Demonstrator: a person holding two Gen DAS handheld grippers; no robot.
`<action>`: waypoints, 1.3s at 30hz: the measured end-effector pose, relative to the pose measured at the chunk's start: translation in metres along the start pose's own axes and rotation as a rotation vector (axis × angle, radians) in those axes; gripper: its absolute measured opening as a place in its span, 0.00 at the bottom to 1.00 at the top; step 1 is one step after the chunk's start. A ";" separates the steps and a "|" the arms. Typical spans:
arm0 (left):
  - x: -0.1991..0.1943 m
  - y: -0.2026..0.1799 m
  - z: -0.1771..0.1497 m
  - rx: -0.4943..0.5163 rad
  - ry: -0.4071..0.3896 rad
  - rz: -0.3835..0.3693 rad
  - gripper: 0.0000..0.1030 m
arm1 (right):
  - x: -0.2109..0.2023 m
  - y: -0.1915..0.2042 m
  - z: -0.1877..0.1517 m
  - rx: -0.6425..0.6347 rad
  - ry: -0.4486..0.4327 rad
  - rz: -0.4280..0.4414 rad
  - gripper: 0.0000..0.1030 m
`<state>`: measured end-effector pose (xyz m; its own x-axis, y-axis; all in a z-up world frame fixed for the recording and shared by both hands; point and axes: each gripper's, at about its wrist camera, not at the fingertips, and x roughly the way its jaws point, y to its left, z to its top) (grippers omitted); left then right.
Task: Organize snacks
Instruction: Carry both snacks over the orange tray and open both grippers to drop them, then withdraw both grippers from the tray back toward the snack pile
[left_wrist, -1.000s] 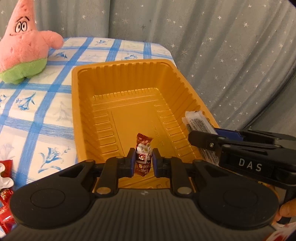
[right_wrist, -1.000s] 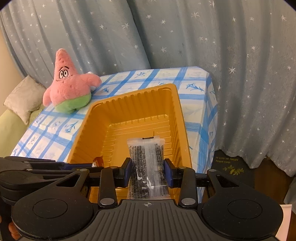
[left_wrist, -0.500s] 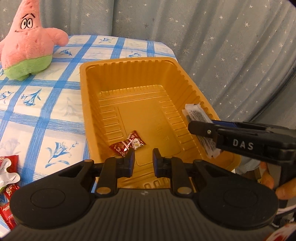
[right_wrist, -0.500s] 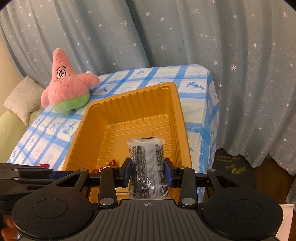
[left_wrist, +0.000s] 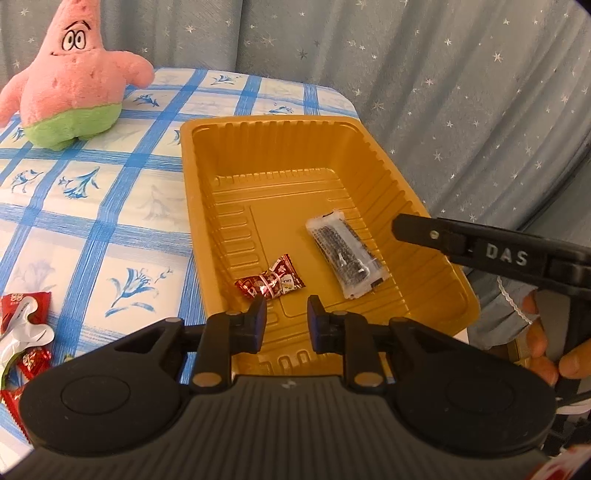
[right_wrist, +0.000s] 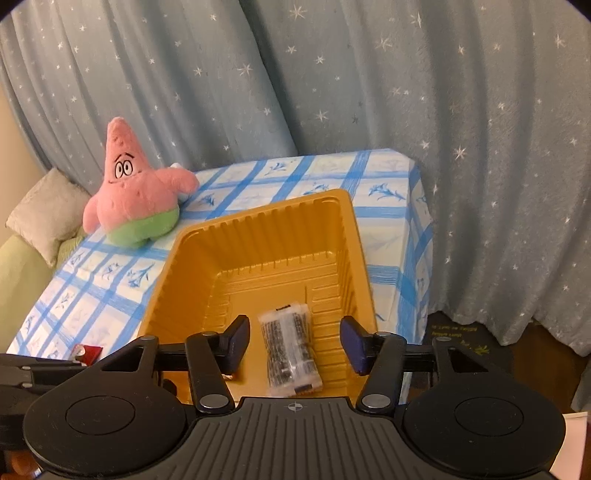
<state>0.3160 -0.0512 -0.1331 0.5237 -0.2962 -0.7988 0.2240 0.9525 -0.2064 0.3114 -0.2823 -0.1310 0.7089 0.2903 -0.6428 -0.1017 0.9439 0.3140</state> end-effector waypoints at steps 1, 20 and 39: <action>-0.003 0.000 -0.001 -0.001 -0.003 -0.003 0.21 | -0.004 0.001 -0.001 -0.005 -0.001 0.002 0.53; -0.077 -0.005 -0.041 0.005 -0.080 0.007 0.32 | -0.083 0.015 -0.039 0.051 0.009 0.067 0.58; -0.146 0.029 -0.107 -0.043 -0.093 0.101 0.33 | -0.116 0.071 -0.085 -0.014 0.076 0.141 0.58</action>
<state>0.1579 0.0269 -0.0827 0.6165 -0.2017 -0.7611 0.1319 0.9794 -0.1526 0.1629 -0.2355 -0.0937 0.6324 0.4307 -0.6439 -0.2065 0.8948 0.3957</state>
